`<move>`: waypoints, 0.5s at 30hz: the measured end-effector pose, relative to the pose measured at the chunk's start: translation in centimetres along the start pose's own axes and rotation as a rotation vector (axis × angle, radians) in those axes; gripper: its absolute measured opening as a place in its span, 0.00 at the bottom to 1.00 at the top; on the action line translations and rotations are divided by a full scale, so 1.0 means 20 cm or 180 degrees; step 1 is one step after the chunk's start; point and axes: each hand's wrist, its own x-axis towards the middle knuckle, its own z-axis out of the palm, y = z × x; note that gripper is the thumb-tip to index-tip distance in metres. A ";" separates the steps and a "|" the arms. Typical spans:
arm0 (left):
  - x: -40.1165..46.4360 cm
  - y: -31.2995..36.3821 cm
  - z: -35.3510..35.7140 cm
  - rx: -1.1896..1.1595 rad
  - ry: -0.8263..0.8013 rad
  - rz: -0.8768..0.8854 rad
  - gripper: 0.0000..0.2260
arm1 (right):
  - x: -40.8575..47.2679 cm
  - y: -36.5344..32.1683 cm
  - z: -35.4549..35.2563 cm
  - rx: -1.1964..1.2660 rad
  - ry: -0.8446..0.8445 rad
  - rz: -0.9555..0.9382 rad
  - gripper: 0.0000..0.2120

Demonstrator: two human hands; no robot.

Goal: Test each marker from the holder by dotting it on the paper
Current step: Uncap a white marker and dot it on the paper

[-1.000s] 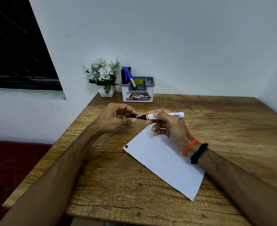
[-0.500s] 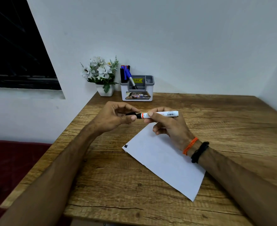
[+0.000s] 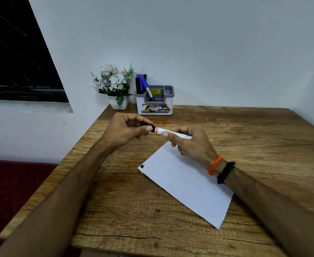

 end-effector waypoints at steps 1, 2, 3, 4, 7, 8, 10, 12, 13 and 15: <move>0.00 0.00 0.00 0.0000 0.0031 -0.0005 0.12 | 0.01 0.01 0.00 -0.0104 -0.0018 -0.0068 0.06; 0.00 0.00 0.00 -0.0004 0.0051 -0.0018 0.12 | 0.01 0.01 -0.01 -0.0135 -0.0039 -0.0118 0.06; 0.00 0.00 0.01 -0.0005 0.0066 -0.0045 0.12 | 0.02 0.02 -0.01 -0.0153 -0.0054 -0.0180 0.06; 0.00 0.00 0.01 0.0000 0.0071 -0.0084 0.11 | 0.02 0.03 -0.01 -0.0189 -0.0054 -0.0257 0.06; -0.01 0.01 0.02 -0.0012 0.0023 -0.0219 0.11 | 0.02 0.05 -0.01 -0.0478 -0.0006 -0.0531 0.07; -0.01 0.01 0.02 -0.0013 0.0012 -0.0247 0.11 | 0.02 0.06 -0.01 -0.0565 -0.0004 -0.0631 0.06; 0.00 0.01 0.02 0.0002 0.0001 -0.0307 0.10 | 0.02 0.07 -0.01 -0.0751 -0.0002 -0.0879 0.02; -0.01 0.02 0.02 0.0019 0.0002 -0.0359 0.09 | 0.03 0.08 0.00 -0.0990 0.0116 -0.1141 0.05; 0.00 0.02 0.03 0.0021 0.0009 -0.0370 0.10 | 0.03 0.08 0.00 -0.1093 0.0175 -0.1251 0.07; -0.01 0.03 0.03 0.0040 0.0009 -0.0381 0.11 | 0.03 0.08 0.00 -0.1194 0.0202 -0.1376 0.09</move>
